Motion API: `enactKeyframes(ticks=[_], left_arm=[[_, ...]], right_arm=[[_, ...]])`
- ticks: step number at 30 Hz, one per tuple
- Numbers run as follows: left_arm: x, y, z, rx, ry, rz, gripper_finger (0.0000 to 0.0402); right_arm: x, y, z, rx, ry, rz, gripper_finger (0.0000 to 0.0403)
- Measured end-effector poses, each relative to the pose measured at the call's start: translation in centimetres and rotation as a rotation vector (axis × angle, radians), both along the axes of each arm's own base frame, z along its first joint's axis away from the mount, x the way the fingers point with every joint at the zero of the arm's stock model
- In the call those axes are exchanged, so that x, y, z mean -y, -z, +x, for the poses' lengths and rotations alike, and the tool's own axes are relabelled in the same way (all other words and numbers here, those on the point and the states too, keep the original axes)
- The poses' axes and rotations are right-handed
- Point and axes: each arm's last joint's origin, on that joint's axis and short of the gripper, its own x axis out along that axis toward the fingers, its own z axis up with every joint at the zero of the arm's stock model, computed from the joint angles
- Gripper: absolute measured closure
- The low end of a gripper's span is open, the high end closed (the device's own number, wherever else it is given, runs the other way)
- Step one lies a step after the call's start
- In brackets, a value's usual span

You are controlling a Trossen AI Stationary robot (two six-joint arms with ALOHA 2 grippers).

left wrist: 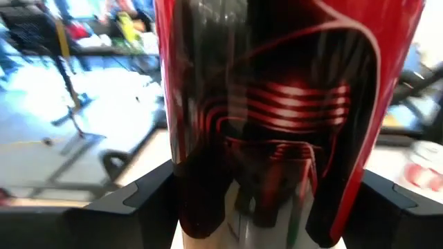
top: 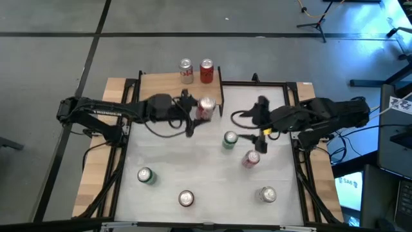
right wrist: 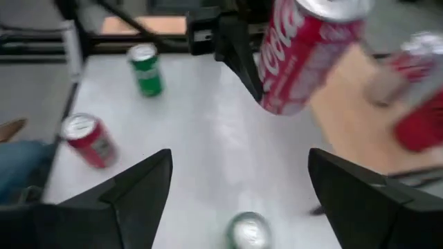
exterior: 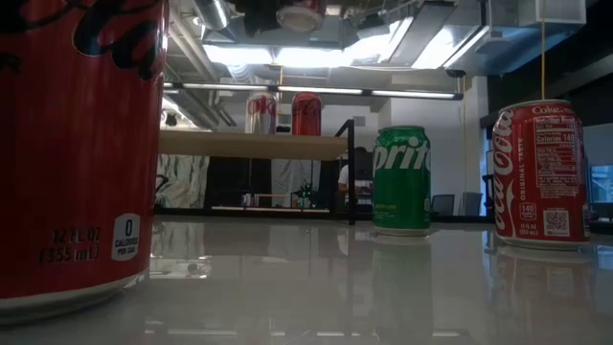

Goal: Place canned beverage on shelf
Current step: Put the bottom red white soda can on the shelf

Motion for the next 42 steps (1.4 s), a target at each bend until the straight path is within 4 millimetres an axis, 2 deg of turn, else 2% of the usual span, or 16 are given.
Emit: enactKeyframes(ticks=[5, 9, 14, 17, 21, 29, 37, 42], left_arm=[[-3.5, -1.3, -1.3, 0.058, -0.043, 0.026, 0.0117], [-5.7, -2.5, -3.9, 0.051, -0.085, 0.023, 0.0117], [-7.5, -4.4, -7.9, 0.063, -0.179, 0.082, 0.0117], [-8.4, -4.6, -9.5, 0.052, -0.227, 0.103, 0.0117], [-9.7, -2.8, -10.8, 0.017, -0.236, 0.076, 0.0117], [-12.3, 2.9, -12.7, 0.05, -0.288, 0.053, 0.0117], [-14.4, 6.5, -15.7, 0.021, -0.352, 0.012, 0.0117], [-14.8, 8.2, -16.5, 0.035, -0.371, 0.024, 0.0117]], right_arm=[[1.0, 1.6, -2.2, -0.023, 0.091, -0.081, 0.0072], [1.5, 2.8, -3.8, 0.012, 0.13, -0.06, 0.0072], [1.9, 4.8, -4.8, 0.073, 0.141, -0.04, 0.0072], [2.6, 5.8, -5.1, 0.125, 0.173, -0.021, 0.0072], [3.8, 7.3, -4.8, 0.149, 0.184, 0.024, 0.0072], [5.4, 9.0, -3.6, 0.152, 0.123, 0.12, 0.0072], [6.5, 9.8, -3.0, 0.204, 0.151, 0.131, 0.0072], [7.2, 10.6, -2.8, 0.204, 0.129, 0.138, 0.0072]])
